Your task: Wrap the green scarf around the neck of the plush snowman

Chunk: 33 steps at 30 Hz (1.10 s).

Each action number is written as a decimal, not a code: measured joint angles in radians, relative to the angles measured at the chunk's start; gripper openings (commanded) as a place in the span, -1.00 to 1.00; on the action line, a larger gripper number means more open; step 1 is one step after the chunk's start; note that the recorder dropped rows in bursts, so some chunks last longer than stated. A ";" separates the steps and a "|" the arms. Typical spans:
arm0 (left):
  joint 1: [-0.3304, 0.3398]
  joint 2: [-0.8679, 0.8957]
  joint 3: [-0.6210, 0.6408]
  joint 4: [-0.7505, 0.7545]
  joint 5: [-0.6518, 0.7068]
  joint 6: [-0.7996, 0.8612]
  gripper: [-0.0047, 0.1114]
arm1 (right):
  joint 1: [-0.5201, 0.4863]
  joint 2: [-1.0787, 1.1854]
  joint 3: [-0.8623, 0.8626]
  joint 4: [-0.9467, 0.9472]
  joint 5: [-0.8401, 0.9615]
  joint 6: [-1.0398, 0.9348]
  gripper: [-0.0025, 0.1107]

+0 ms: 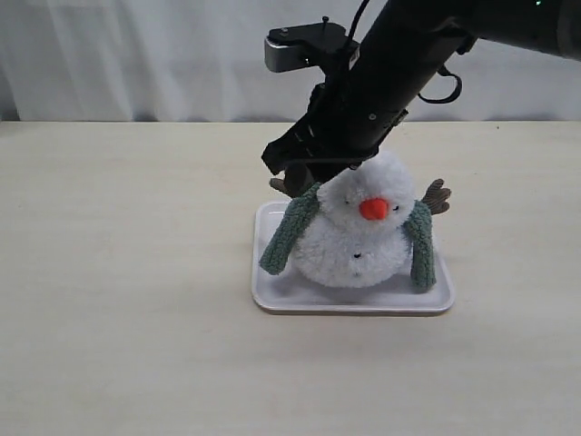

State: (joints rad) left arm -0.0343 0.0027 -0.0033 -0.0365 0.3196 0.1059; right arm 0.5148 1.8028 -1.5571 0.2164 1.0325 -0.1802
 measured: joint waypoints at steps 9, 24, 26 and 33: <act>0.000 0.000 0.000 0.000 0.000 0.000 -0.92 | 0.091 -0.082 0.247 -0.002 -0.139 0.068 0.08; 0.000 0.000 0.000 0.000 0.000 0.000 -0.92 | 0.208 0.028 0.442 0.000 -0.589 0.379 0.18; 0.000 0.000 0.000 0.000 0.000 0.000 -0.92 | 0.208 0.039 0.442 0.000 -0.619 0.405 0.18; 0.000 0.000 0.000 0.000 0.000 0.000 -0.92 | 0.208 0.106 0.442 0.000 -0.643 0.450 0.18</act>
State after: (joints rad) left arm -0.0343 0.0027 -0.0033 -0.0365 0.3196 0.1059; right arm 0.7224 1.9083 -1.1152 0.2162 0.3895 0.2702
